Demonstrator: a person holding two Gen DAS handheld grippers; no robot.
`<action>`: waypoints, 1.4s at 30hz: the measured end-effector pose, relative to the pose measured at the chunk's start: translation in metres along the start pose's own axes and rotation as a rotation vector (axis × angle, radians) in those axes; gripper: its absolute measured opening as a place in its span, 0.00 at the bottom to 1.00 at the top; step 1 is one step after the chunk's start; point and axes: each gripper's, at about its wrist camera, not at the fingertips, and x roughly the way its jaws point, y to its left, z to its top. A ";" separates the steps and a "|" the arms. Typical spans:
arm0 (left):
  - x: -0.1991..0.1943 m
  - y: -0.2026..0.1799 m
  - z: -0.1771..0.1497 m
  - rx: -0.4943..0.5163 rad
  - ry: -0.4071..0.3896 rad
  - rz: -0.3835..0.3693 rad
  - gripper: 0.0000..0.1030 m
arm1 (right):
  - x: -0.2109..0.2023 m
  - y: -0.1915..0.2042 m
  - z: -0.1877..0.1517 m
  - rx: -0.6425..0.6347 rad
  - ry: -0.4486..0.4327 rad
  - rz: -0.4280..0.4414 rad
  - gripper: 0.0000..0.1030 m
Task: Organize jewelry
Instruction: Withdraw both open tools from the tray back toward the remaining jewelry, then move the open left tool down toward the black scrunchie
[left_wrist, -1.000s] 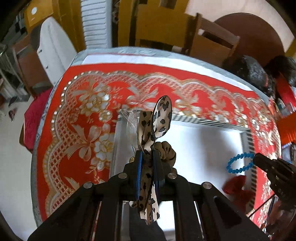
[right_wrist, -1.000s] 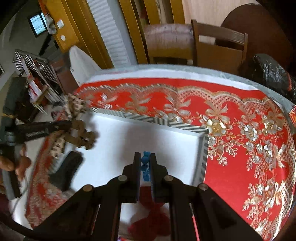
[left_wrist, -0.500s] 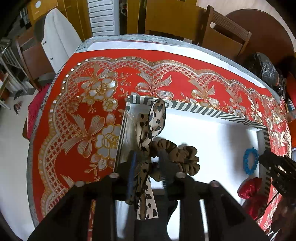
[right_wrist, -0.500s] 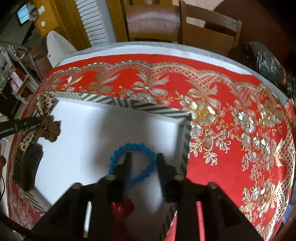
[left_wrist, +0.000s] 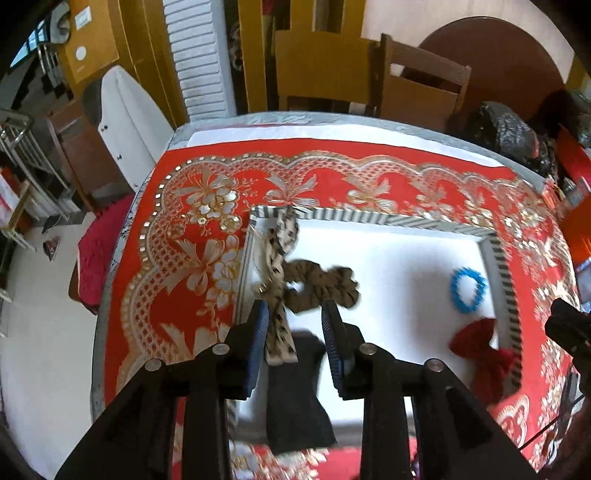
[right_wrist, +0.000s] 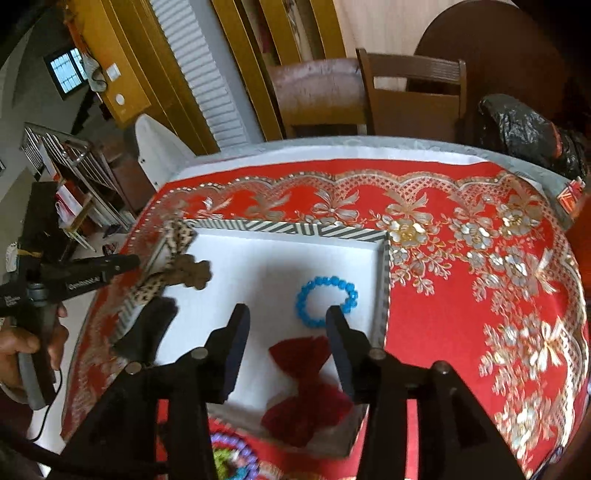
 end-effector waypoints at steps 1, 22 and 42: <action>-0.009 -0.004 -0.008 0.002 -0.005 -0.005 0.19 | -0.010 0.002 -0.006 0.001 -0.012 -0.002 0.47; -0.092 -0.028 -0.120 0.023 -0.087 -0.033 0.19 | -0.093 0.023 -0.112 0.068 -0.054 -0.036 0.57; -0.107 -0.050 -0.160 0.088 -0.090 -0.055 0.19 | -0.132 0.024 -0.154 0.088 -0.083 -0.075 0.59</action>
